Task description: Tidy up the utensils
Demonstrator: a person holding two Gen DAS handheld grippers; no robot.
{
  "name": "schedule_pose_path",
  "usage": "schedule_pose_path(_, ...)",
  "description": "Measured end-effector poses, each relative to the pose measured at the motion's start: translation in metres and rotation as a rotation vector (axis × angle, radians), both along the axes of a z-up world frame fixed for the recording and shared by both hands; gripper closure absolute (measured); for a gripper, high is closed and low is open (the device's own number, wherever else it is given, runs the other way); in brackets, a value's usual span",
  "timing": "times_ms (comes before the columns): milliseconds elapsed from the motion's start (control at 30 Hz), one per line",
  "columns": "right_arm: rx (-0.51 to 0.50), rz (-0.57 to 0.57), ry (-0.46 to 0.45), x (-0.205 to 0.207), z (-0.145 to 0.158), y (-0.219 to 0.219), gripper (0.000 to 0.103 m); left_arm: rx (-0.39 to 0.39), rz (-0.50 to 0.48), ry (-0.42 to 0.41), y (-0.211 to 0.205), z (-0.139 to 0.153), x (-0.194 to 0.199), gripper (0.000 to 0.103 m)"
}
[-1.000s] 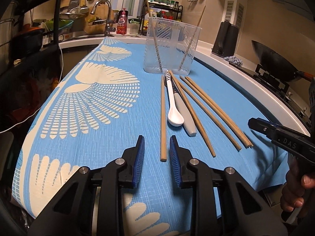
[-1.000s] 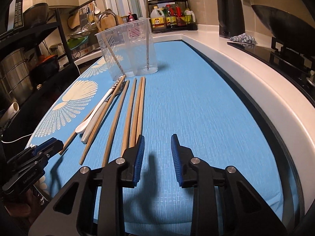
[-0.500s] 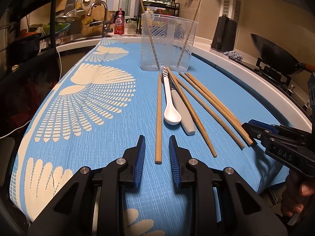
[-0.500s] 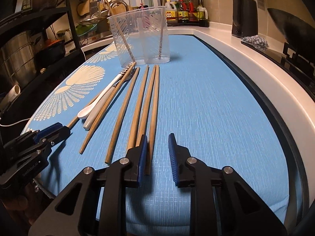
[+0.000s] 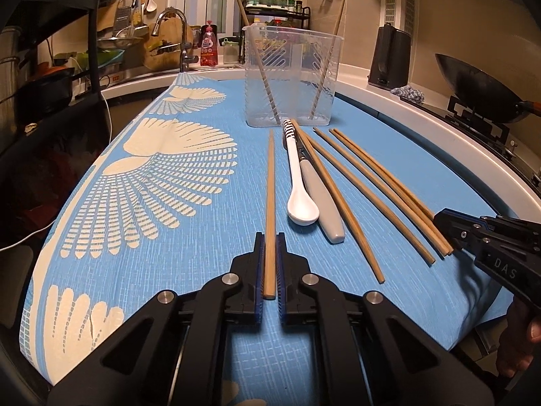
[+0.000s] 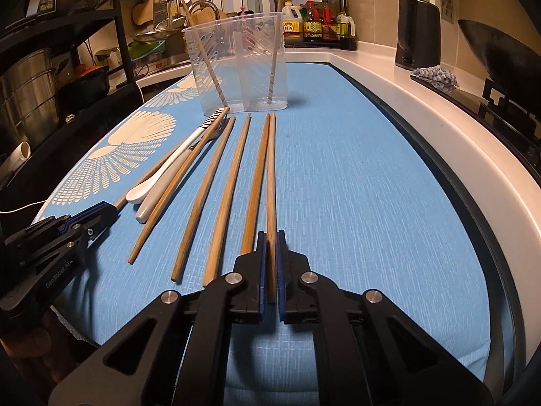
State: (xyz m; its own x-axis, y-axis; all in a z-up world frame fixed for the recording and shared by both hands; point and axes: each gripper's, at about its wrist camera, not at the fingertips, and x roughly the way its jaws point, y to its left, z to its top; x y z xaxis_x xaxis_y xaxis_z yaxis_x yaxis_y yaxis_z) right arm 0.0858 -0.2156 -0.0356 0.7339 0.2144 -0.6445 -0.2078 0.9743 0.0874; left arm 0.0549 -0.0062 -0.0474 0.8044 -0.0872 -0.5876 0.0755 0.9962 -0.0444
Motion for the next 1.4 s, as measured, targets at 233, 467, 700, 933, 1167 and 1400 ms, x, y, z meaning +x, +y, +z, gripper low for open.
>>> schedule_pose_path(233, -0.010, -0.084, -0.004, 0.000, -0.001, -0.023, 0.098, 0.002, 0.043, -0.010, 0.016, 0.000, -0.009, 0.096)
schedule_pose_path(467, -0.010, -0.093, -0.006, -0.001, -0.002, -0.028, 0.094, -0.016, 0.044, -0.014, 0.021, -0.001, -0.012, 0.096)
schedule_pose_path(700, -0.001, -0.088, -0.008, -0.004, -0.002, -0.028, 0.094, 0.000, 0.044, -0.030, 0.018, -0.002, -0.014, 0.096)
schedule_pose_path(933, 0.005, -0.086, -0.009, -0.004, -0.002, -0.028, 0.093, -0.001, 0.048, -0.031, 0.017, -0.002, -0.015, 0.096)
schedule_pose_path(1167, 0.004, -0.087, -0.011, -0.004, -0.002, -0.027, 0.093, 0.003, 0.052, -0.034, 0.016, -0.002, -0.016, 0.096)
schedule_pose_path(1400, 0.005, -0.079, -0.012, -0.004, -0.002, -0.027, 0.096, 0.005, 0.054, -0.038, 0.015, -0.002, -0.017, 0.096)
